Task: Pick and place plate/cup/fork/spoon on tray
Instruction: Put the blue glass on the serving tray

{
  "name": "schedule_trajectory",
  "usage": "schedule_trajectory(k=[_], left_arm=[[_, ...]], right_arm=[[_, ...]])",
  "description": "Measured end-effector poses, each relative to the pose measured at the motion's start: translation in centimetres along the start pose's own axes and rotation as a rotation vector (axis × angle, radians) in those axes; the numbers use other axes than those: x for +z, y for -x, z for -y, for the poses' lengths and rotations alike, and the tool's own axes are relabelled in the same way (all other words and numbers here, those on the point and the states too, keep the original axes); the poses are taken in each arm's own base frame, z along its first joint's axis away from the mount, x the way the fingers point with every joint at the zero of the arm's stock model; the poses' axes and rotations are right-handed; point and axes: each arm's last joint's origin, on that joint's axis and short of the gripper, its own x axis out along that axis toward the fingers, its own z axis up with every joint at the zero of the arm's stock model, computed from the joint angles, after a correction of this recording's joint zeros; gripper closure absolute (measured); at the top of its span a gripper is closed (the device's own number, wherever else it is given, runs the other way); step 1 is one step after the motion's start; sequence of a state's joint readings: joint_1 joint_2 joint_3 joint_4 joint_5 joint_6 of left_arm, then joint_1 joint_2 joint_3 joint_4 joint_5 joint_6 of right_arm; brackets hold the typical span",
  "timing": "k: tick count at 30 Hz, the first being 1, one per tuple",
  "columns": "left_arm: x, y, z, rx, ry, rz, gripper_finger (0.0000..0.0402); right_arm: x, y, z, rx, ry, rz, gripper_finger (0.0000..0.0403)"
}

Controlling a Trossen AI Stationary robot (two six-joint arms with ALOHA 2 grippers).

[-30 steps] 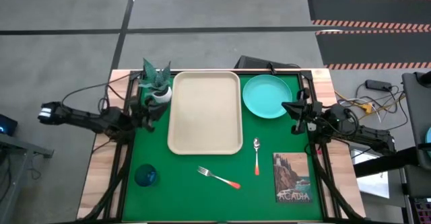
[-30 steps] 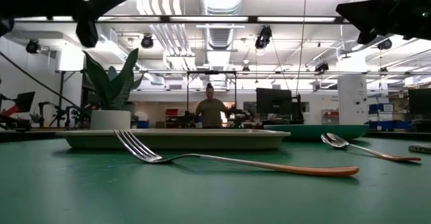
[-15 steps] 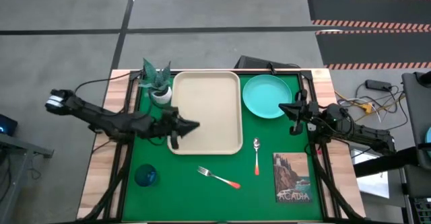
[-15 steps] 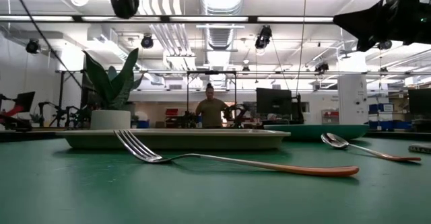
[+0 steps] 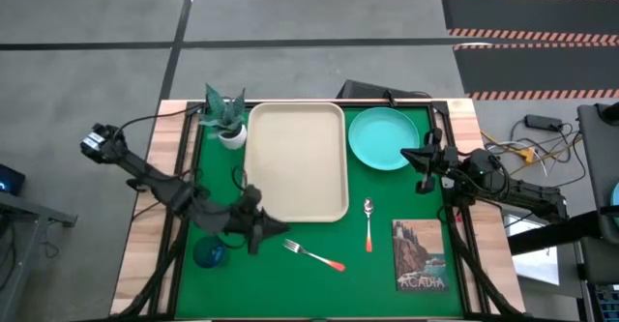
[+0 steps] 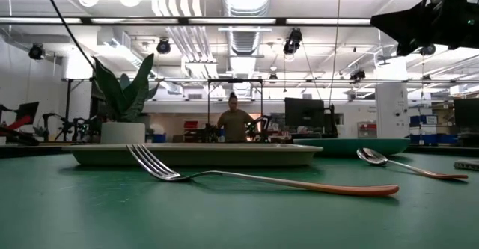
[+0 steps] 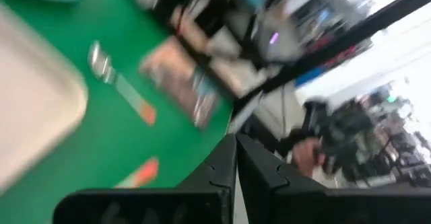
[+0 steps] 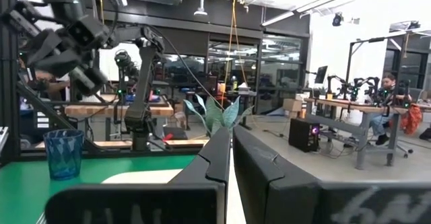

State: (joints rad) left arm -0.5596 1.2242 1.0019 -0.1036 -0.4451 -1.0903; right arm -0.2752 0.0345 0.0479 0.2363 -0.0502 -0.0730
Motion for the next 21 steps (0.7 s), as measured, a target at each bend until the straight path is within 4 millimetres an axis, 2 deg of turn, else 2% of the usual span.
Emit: schedule_trajectory(k=[3,7,10,14,18,21], left_arm=[[-0.8,0.8,-0.1,0.097,0.136,-0.145,0.0402],[-2.1,2.3,-1.5,0.351,0.339,-0.350,0.0402],[-3.3,3.4,-2.6,0.563,0.495,-0.571,0.0402],[-4.3,4.1,-3.1,0.709,0.604,-0.824,0.0402],[-4.7,4.2,-3.5,0.771,0.599,-0.850,0.0402],[-4.9,3.9,-3.7,0.766,0.549,-0.843,0.0402]], right_arm=[[0.0,0.0,0.0,0.000,0.007,0.000,0.0392],[0.0,0.0,0.0,0.000,0.007,0.000,0.0392],[0.0,0.0,0.0,0.000,0.006,0.000,0.0392],[-0.1,0.0,0.0,0.001,-0.030,-0.012,0.0392],[-1.0,0.0,-0.1,0.003,-0.129,-0.108,0.0392],[-1.2,0.0,-0.1,0.005,-0.099,-0.126,0.0392]])
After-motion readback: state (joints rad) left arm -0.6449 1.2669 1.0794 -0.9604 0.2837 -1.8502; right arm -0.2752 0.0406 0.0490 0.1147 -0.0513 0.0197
